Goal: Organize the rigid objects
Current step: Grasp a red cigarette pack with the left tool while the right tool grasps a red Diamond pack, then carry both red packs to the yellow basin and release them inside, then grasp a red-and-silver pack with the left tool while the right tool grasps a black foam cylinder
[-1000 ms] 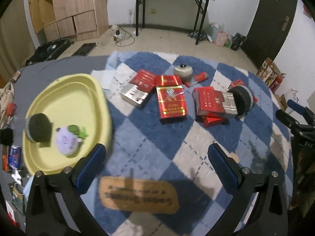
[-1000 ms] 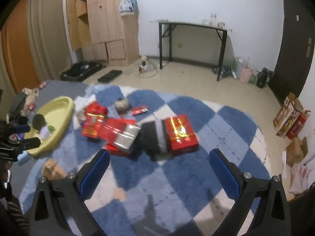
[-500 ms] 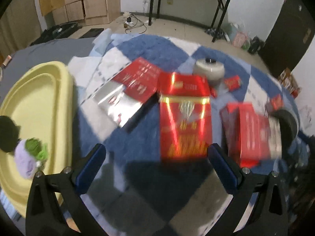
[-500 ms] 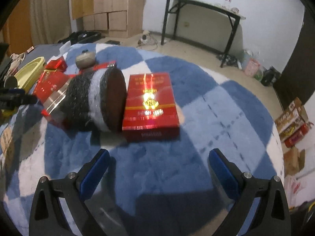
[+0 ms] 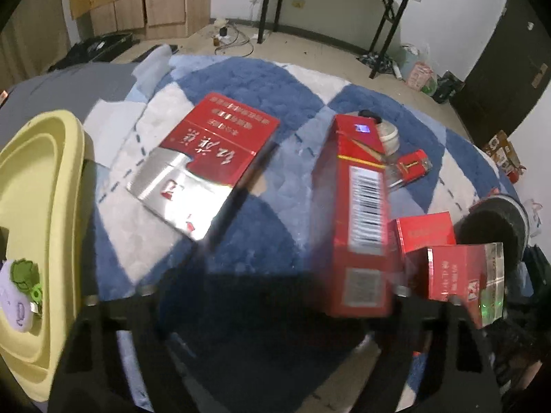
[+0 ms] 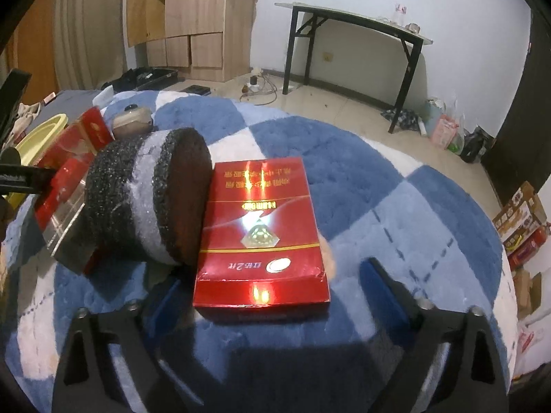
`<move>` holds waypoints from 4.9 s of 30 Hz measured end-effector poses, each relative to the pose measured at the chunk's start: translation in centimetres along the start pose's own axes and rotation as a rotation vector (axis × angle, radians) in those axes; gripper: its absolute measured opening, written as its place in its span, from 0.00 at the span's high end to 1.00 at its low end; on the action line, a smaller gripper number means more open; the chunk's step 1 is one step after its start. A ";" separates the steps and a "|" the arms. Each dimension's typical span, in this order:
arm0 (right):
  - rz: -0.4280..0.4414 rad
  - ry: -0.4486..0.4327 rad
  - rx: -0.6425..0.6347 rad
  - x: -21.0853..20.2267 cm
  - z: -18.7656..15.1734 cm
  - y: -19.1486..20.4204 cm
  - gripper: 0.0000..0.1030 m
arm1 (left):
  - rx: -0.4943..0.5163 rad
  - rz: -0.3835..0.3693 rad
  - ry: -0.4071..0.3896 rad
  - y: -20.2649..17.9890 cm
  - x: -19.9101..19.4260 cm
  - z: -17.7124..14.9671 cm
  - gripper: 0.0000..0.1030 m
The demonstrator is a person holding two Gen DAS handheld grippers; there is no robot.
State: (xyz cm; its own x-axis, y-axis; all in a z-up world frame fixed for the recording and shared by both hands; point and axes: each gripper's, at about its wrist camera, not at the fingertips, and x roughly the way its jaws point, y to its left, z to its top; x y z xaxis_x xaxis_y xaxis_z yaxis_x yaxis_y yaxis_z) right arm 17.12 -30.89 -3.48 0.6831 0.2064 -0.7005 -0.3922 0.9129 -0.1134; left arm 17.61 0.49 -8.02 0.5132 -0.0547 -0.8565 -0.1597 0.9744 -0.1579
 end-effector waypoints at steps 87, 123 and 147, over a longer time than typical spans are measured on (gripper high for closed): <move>0.341 0.123 -0.335 0.5 10.8 44.2 0.28 | -0.175 0.072 0.052 30.6 -8.8 3.1 0.12; 0.069 0.055 -0.002 -7.6 -0.8 6.4 0.11 | 0.185 0.027 0.008 4.1 -4.8 6.1 0.00; 0.081 -0.003 0.102 -6.1 -0.5 3.6 0.52 | 0.238 -0.017 0.000 2.4 -3.7 5.3 0.45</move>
State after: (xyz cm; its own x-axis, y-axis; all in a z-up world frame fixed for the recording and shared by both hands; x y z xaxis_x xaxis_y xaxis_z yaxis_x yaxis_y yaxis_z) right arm 11.30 -29.04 0.04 0.6536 0.2821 -0.7023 -0.3820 0.9240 0.0157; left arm 19.77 4.22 -2.61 0.5142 -0.0712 -0.8547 0.0518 0.9973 -0.0519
